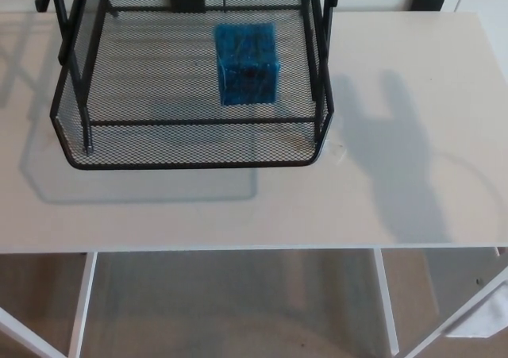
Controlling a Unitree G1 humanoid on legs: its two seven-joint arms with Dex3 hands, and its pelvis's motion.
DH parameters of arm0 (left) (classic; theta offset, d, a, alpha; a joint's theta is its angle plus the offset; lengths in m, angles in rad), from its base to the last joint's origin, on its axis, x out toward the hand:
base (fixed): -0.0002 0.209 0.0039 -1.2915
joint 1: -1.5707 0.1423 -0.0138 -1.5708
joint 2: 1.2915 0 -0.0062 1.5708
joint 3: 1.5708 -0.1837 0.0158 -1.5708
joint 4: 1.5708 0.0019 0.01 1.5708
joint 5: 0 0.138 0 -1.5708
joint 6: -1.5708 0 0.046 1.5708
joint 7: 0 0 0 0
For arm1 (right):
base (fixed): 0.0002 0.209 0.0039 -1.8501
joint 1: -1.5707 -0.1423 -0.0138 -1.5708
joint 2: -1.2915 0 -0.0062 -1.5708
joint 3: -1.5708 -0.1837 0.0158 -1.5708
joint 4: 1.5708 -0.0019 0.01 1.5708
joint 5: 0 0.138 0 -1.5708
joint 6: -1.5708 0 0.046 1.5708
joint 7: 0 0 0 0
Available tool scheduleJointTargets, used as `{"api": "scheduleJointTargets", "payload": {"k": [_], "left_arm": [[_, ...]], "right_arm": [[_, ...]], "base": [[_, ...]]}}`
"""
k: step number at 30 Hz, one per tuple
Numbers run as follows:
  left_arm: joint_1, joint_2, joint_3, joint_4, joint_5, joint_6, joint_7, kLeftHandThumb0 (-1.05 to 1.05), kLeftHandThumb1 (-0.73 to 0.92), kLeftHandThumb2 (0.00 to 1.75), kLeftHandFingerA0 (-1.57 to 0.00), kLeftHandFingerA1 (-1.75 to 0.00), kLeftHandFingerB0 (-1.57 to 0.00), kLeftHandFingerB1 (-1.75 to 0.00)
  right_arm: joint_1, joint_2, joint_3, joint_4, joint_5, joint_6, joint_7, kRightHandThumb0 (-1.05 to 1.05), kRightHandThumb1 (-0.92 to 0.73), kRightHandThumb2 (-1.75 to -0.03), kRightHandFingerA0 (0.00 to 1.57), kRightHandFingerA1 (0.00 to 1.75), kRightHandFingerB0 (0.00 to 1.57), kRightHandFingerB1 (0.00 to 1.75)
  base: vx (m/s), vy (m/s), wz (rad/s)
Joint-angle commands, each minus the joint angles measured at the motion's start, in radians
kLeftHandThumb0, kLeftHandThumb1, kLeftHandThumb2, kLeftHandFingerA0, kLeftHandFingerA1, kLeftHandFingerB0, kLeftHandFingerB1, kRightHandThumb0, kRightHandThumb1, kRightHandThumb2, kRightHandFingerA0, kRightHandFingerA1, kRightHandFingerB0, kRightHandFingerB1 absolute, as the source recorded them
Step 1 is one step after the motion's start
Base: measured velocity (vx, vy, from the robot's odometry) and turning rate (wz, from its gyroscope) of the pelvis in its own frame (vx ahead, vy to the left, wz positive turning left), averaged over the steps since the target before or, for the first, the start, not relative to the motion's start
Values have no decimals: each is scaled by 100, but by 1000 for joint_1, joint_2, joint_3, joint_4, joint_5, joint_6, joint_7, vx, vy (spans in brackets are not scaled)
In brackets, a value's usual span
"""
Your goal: The robot walks towards a desk on which a file tray is kept in the middle and a cube is kept to its right. The robot lifts the cube using its right hand and places it on the file tray.
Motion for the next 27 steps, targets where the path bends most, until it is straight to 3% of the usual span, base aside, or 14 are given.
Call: {"api": "scheduleJointTargets", "payload": {"k": [1,2,3,4,5,8,9,22,23,24,25,27], "left_arm": [[48,23,20,3,-3,-35,9,-46,40,114,-65,-84,-44,-75],[44,21,26,7,-8,-30,10,-46,39,114,-66,-85,-45,-76],[50,26,20,4,-3,-39,-1,-55,36,115,-68,-86,-51,-80],[51,26,20,4,-3,-41,-4,-56,36,113,-68,-86,-49,-78],[51,25,24,5,-7,-38,-3,-53,37,113,-66,-85,-52,-79],[52,21,33,3,-17,-27,4,-51,36,114,-67,-86,-51,-79],[53,27,33,6,-15,-26,10,-43,42,116,-66,-85,-43,-75],[55,30,33,5,-14,-26,12,-43,42,116,-66,-85,-43,-75],[51,34,33,7,-11,-18,26,-41,44,115,-62,-81,-41,-72],[54,36,28,6,-6,-7,41,-32,49,117,-56,-79,-42,-73],[57,39,20,4,3,16,62,-30,49,115,-56,-79,-43,-72],[55,38,18,9,7,15,66,-28,49,116,-57,-79,-42,-72]], "right_arm": [[694,11,-956,413,396,-227,-472,-60,-79,-65,6,38,17,28],[702,19,-940,475,398,-242,-551,-63,-77,-63,14,45,22,28],[705,29,-936,612,465,-257,-608,-69,-58,-90,7,48,18,43],[695,40,-947,662,501,-254,-635,-70,-57,-90,12,50,20,44],[684,71,-949,684,516,-268,-682,-66,-68,-67,32,61,31,41],[673,128,-961,745,563,-318,-739,-58,-75,-62,39,63,35,42],[685,177,-964,737,570,-298,-749,-48,-81,-63,47,87,41,55],[677,179,-990,794,558,-336,-747,-48,-81,-63,47,87,41,55],[671,201,-1011,796,584,-312,-734,-46,-79,-64,57,123,46,60],[748,160,-803,868,409,-252,-608,-57,-55,-87,57,61,32,48],[870,92,-449,974,103,-180,-419,-60,-53,-86,57,59,31,47],[880,76,-363,968,31,-205,-429,-61,-52,-84,61,59,31,46]], "base": [[0,0,0],[0,0,0],[0,0,0],[0,0,0],[0,0,0],[0,0,0],[0,0,0],[0,0,0],[0,0,0],[0,0,0],[0,0,0],[0,0,0]]}}
